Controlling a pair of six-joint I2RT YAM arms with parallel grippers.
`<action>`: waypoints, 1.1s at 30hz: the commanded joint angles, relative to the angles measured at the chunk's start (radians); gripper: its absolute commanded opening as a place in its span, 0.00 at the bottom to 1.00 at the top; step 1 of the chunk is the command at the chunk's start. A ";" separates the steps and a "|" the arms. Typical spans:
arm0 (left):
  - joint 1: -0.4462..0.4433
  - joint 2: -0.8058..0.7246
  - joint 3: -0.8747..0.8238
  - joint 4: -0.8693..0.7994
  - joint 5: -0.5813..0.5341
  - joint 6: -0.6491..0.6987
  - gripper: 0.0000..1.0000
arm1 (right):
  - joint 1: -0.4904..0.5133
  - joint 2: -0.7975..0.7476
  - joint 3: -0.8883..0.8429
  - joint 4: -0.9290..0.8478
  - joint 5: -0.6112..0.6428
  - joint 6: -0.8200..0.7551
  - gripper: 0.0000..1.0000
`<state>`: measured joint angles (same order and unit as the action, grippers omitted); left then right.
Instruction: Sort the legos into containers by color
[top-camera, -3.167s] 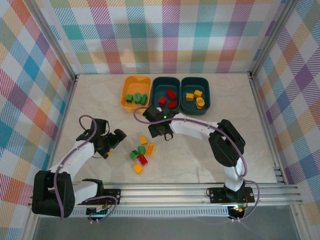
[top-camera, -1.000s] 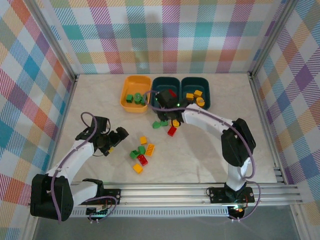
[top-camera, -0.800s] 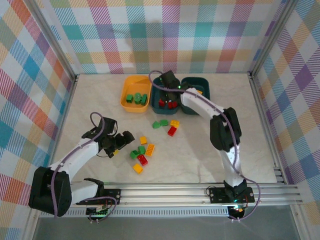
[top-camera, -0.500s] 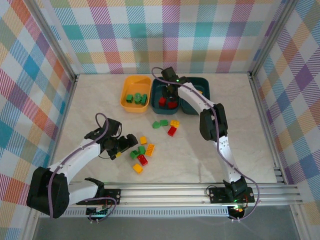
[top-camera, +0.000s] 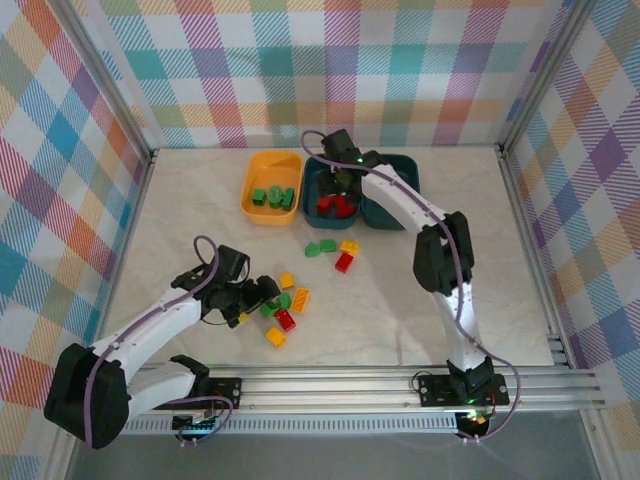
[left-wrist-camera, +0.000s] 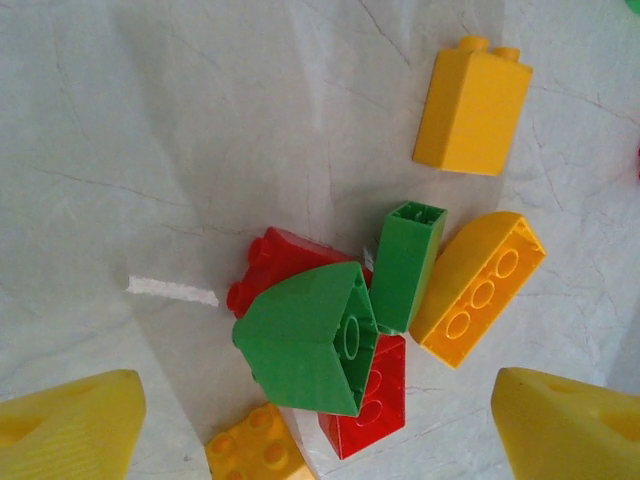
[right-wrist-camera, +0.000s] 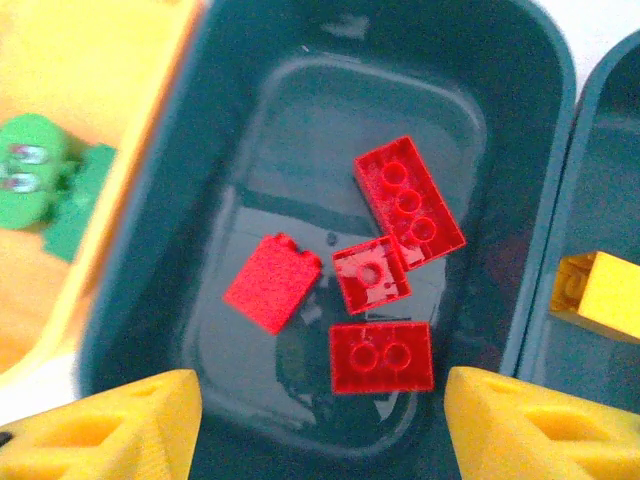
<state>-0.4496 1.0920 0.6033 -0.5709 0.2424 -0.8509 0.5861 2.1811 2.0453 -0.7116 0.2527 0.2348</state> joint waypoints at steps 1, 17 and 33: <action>-0.029 0.011 -0.014 0.030 -0.020 -0.038 0.85 | 0.018 -0.133 -0.141 0.118 -0.001 0.030 0.65; -0.060 0.115 -0.073 0.178 -0.056 -0.106 0.61 | 0.017 -0.359 -0.562 0.241 0.055 0.078 0.64; -0.063 0.132 -0.037 0.170 -0.059 -0.059 0.36 | 0.017 -0.437 -0.723 0.273 0.030 0.120 0.62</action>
<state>-0.4969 1.2274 0.5476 -0.3885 0.1902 -0.9298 0.6071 1.7863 1.3365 -0.4629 0.2871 0.3347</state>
